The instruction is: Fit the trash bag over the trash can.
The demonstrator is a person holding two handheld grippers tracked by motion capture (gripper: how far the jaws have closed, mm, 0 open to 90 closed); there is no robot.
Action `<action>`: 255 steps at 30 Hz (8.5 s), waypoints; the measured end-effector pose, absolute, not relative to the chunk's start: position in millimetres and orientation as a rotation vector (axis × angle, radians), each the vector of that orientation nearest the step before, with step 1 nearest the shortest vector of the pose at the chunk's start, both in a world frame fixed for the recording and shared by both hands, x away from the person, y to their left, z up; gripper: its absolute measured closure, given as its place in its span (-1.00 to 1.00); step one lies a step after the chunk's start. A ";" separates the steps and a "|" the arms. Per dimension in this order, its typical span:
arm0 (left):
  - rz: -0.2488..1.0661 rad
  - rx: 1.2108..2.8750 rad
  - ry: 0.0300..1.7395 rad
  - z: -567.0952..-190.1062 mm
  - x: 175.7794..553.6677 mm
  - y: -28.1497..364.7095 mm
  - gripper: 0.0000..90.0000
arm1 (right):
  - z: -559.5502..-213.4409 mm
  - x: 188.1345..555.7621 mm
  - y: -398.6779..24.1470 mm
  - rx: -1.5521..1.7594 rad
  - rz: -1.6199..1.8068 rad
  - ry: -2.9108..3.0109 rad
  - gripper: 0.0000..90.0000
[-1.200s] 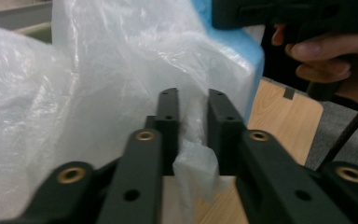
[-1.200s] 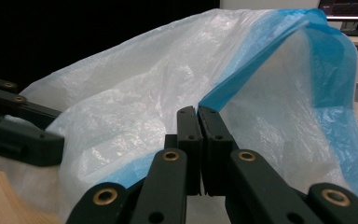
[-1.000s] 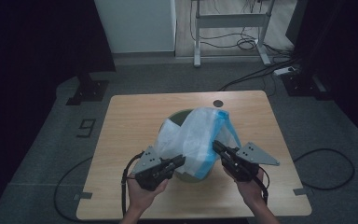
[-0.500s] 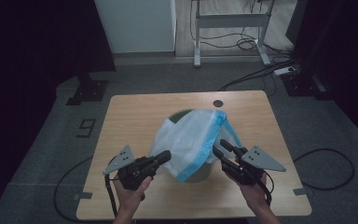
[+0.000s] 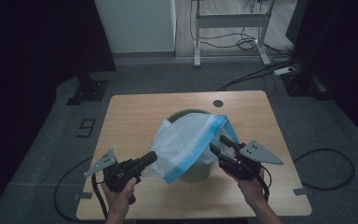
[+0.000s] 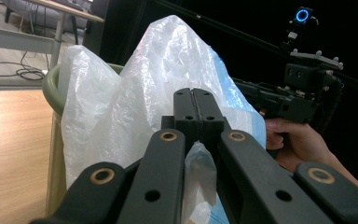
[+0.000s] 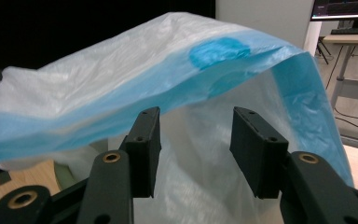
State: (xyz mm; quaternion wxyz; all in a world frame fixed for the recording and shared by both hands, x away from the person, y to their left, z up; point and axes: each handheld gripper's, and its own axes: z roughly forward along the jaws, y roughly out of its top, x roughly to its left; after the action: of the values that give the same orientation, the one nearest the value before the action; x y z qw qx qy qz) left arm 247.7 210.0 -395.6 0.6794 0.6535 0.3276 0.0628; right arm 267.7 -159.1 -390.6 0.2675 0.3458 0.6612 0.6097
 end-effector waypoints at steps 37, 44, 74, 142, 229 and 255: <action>0.169 1.459 0.743 -395.8 252.2 206.4 0.99 | -381.6 306.1 -165.6 1.117 1.810 1.730 0.98; 0.200 1.453 0.753 -386.4 264.4 205.5 0.99 | -382.8 305.5 -178.7 1.094 1.800 1.753 0.98; 0.159 1.452 0.706 -344.0 295.7 203.5 0.98 | -389.5 286.9 -210.6 0.957 1.749 1.813 0.98; 0.445 1.928 0.620 -365.4 277.7 94.7 -0.01 | -371.4 272.9 -153.2 0.806 1.827 1.882 0.98; 0.375 1.561 0.772 -320.4 368.0 154.0 1.00 | -361.5 325.3 -227.7 1.075 1.558 1.737 0.98; 0.310 1.539 0.688 -360.5 294.9 183.6 1.00 | -415.7 276.3 -262.1 1.170 1.612 1.681 0.98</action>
State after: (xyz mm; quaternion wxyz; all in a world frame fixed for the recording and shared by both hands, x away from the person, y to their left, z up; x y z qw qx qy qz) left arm 294.9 183.6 -360.5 0.6546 0.6787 0.3036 0.1366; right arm 276.3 -262.1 -415.7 0.2645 0.4328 0.6219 0.5966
